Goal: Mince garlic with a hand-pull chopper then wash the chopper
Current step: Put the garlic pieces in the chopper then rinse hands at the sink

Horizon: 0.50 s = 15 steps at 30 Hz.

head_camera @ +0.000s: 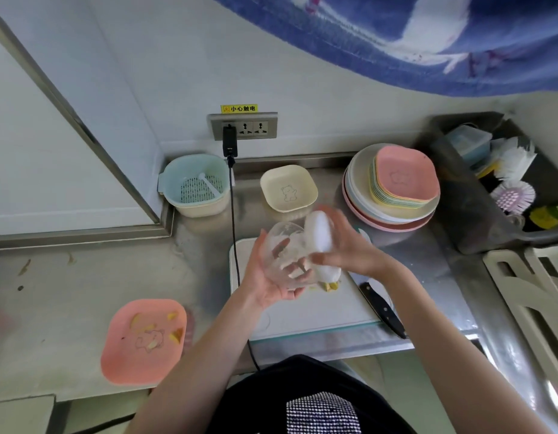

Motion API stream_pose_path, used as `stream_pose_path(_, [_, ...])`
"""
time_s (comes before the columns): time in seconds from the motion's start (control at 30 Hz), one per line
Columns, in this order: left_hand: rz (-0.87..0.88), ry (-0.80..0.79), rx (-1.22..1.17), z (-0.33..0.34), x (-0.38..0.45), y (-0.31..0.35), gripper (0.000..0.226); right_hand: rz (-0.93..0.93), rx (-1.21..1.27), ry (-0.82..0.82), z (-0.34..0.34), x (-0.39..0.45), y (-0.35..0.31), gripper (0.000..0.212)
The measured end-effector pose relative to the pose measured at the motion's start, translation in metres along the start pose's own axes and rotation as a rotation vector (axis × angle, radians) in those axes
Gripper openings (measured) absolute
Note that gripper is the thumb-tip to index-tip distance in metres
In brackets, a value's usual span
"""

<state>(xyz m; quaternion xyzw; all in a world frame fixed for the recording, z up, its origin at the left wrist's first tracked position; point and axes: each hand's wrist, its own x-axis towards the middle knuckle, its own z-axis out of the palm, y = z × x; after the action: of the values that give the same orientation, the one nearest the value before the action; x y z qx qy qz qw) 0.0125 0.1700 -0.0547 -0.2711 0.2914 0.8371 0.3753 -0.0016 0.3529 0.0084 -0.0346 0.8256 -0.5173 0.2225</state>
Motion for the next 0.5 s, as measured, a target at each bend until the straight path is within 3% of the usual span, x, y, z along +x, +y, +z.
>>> stream_pose_path(0.1, [-0.002, -0.179, -0.101, -0.003, 0.006, -0.003, 0.079, -0.021, 0.379, 0.043, -0.023, -0.010, 0.009, 0.097])
stream_pose_path(0.2, [-0.004, -0.220, -0.144, 0.005, 0.008, -0.005, 0.071, 0.016, 0.556, 0.148, -0.047, -0.024, 0.027, 0.078])
stream_pose_path(0.4, [-0.061, -0.102, -0.191, 0.019, 0.015, -0.014, 0.070, 0.111, 0.513, 0.578, -0.084, -0.055, 0.077, 0.059])
stream_pose_path(0.5, [-0.062, -0.085, -0.258, 0.028, 0.020, -0.023, 0.075, 0.163, 0.392, 0.723, -0.096, -0.065, 0.104, 0.062])
